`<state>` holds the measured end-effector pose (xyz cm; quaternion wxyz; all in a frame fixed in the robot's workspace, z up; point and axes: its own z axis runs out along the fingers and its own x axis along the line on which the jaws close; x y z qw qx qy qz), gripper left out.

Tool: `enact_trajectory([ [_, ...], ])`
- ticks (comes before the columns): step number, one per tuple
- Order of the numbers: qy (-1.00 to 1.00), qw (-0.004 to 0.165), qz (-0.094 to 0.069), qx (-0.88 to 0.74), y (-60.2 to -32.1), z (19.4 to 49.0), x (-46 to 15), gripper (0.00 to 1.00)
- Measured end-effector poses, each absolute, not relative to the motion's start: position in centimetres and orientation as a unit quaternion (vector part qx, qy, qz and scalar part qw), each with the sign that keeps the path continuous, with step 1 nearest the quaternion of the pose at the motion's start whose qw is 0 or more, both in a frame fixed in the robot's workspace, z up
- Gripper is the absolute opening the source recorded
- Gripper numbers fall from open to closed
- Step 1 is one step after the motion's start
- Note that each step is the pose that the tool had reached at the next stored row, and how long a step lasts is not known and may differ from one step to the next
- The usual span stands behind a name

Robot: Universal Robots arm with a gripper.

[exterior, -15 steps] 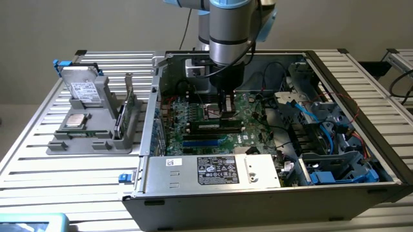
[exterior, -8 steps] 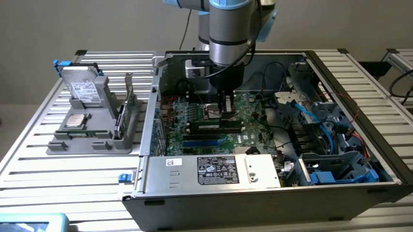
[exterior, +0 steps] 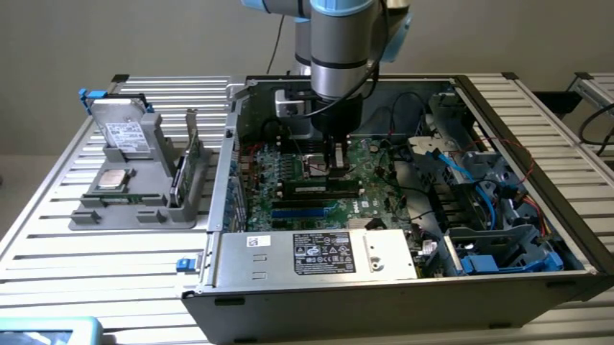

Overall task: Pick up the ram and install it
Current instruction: 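Insert the ram into the slot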

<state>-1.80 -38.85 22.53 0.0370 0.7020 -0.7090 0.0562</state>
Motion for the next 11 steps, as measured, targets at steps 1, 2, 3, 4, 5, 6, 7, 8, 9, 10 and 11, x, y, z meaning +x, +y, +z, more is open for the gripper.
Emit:
enact_trajectory([
  [1,-0.709,0.037,0.056,0.702,-38.85,22.50,-1.81,0.12],
  [2,-0.709,0.037,0.056,0.702,-38.85,22.49,-1.81,0.12],
  [3,-0.709,0.037,0.056,0.702,-38.85,22.48,-1.81,0.14],
  [4,-0.709,0.037,0.057,0.702,-38.84,22.47,-1.81,0.14],
  [5,-0.709,0.037,0.057,0.702,-38.82,22.47,-1.81,0.20],
  [6,-0.709,0.037,0.057,0.702,-38.80,22.48,-1.81,0.20],
  [7,-0.709,0.037,0.057,0.702,-38.81,22.57,-1.81,0.20],
  [8,-0.709,0.037,0.057,0.702,-38.80,22.71,-1.79,0.27],
  [9,-0.709,0.037,0.057,0.702,-38.80,22.92,-1.72,0.27],
  [10,-0.709,0.038,0.057,0.702,-38.80,23.13,-1.61,0.27],
  [11,-0.709,0.038,0.057,0.702,-38.80,23.33,-1.44,0.27],
])
